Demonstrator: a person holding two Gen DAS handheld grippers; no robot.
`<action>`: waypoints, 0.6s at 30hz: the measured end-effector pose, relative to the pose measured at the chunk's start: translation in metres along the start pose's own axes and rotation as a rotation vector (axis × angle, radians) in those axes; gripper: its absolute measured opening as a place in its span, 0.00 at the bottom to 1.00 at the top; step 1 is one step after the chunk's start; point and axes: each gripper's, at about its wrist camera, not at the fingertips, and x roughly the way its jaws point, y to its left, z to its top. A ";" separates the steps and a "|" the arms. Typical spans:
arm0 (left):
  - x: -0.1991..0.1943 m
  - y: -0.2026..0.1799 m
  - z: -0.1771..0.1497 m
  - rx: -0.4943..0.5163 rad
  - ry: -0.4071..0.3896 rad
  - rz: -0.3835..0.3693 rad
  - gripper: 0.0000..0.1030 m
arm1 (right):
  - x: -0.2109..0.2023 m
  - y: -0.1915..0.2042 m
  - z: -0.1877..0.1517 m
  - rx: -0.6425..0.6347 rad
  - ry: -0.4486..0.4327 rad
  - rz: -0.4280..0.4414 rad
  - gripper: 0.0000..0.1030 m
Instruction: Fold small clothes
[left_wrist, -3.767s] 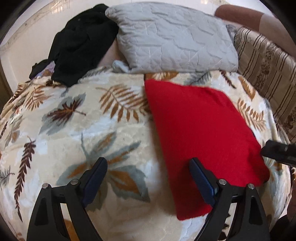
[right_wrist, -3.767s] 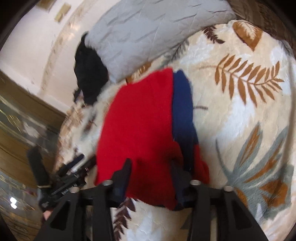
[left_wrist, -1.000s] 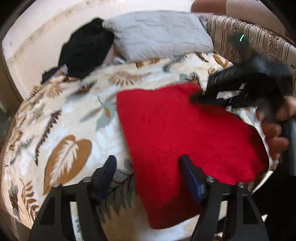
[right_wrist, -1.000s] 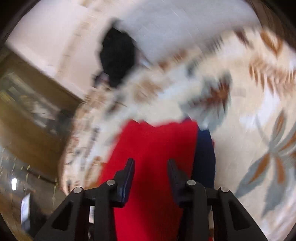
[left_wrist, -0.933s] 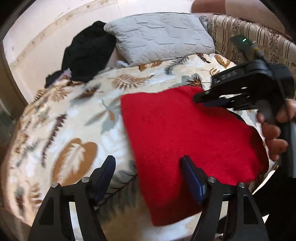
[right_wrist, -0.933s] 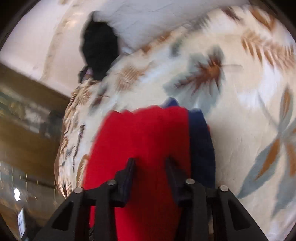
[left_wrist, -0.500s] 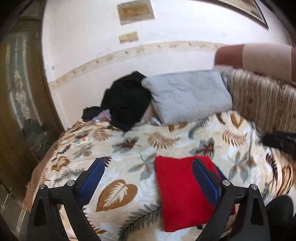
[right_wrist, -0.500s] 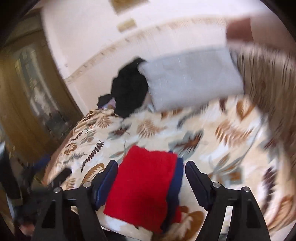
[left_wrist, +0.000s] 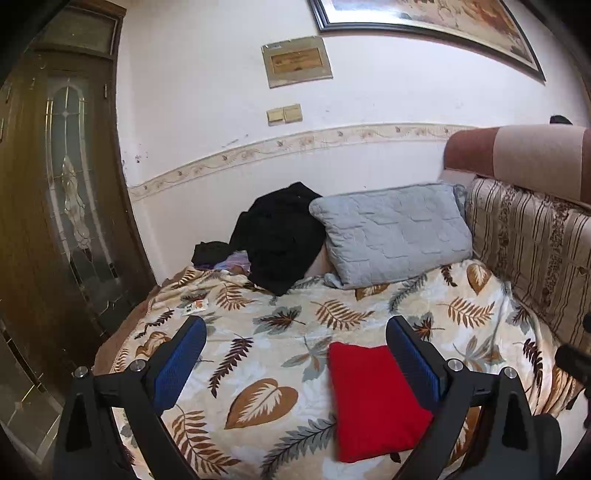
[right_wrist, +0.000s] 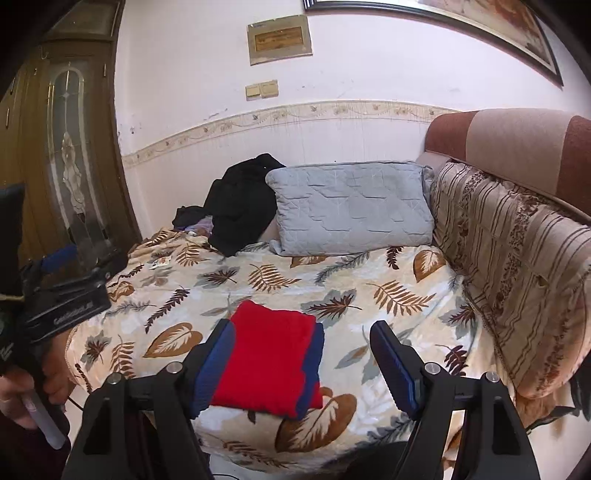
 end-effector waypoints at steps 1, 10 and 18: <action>-0.003 0.002 0.001 -0.002 -0.003 0.009 0.95 | -0.004 0.003 -0.001 -0.007 -0.003 -0.005 0.77; -0.027 0.021 0.005 -0.030 -0.037 0.040 0.95 | -0.022 0.034 0.002 -0.032 -0.046 0.005 0.77; -0.032 0.032 0.008 -0.035 -0.044 0.046 0.95 | -0.020 0.050 0.009 -0.036 -0.056 0.022 0.77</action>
